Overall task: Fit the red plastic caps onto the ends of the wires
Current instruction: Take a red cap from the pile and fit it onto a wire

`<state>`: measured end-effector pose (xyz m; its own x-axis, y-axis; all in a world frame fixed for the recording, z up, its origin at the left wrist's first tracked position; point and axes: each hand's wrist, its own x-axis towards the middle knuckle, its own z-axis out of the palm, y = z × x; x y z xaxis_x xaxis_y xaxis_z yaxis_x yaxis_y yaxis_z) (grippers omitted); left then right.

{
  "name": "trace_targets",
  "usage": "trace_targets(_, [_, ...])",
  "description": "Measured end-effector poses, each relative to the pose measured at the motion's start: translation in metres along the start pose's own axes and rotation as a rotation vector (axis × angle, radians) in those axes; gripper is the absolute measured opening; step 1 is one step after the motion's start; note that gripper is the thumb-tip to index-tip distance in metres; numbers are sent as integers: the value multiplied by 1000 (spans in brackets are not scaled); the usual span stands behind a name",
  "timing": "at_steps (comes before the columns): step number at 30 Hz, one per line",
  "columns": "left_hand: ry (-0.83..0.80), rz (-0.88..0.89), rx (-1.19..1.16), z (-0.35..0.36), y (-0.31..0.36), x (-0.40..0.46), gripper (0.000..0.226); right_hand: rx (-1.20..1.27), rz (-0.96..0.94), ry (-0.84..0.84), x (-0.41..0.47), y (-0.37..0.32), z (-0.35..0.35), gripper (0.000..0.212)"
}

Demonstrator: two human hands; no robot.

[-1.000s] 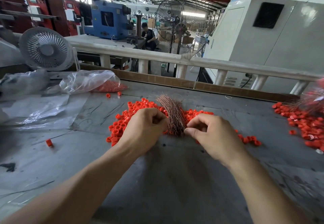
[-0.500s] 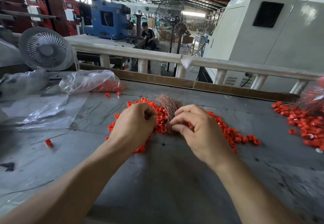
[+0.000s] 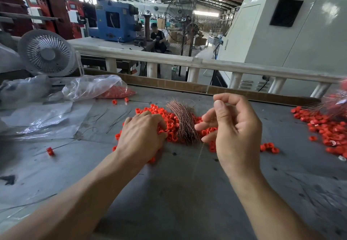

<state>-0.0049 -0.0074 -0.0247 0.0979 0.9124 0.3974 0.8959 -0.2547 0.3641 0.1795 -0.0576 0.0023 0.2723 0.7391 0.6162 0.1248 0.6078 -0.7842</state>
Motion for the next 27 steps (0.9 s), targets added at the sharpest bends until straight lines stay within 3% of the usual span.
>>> trace_targets(4, [0, -9, 44, 0, -1, 0, 22, 8, 92, 50, 2, 2, -2, 17])
trace_targets(13, [37, -4, 54, 2, 2, 1, 9, -68, 240, -44, 1, 20, 2, 15])
trace_targets(17, [139, -19, -198, 0, 5, 1, 8, -132, 213, -65, 1, 22, 1, 11])
trace_targets(21, [110, -22, -580, -2, 15, 0, 19, -176, 170, -60, 0, 21, 0, 12])
trace_targets(27, [65, 54, -853, -2, 23, -3, 25, -201, 98, -77, 0, 19, 1, 15])
